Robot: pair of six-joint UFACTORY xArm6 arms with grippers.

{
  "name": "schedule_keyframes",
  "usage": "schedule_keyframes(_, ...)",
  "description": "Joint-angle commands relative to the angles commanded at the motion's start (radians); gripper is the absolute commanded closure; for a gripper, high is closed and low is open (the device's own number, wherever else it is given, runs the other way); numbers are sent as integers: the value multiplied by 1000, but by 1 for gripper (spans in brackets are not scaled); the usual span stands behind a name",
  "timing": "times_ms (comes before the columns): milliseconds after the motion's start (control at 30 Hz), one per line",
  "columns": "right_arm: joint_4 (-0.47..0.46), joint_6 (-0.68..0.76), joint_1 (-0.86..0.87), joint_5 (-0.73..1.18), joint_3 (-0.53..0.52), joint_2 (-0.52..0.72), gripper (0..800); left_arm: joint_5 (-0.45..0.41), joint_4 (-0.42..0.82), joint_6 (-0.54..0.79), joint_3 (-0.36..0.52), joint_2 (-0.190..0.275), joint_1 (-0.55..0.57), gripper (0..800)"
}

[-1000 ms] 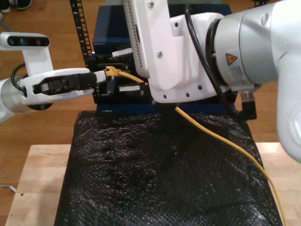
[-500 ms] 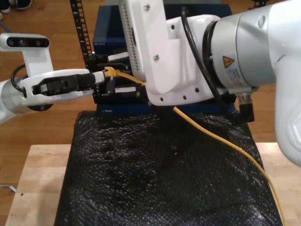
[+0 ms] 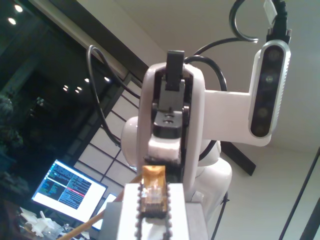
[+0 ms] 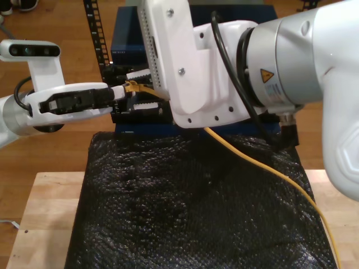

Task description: Grab the cable and plug it in

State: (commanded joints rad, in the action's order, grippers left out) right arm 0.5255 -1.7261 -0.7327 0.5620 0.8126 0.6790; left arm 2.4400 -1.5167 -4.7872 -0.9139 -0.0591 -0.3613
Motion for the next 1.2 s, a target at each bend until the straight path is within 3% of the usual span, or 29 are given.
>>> schedule_keyframes(700, 2, 2, 0, -26, -5, 2, 594, 18, 3, -2, 0, 0, 3, 778)
schedule_keyframes(1200, 2, 2, -6, -26, -6, 2, 607, 18, 3, 0, 0, 0, 17, 779)
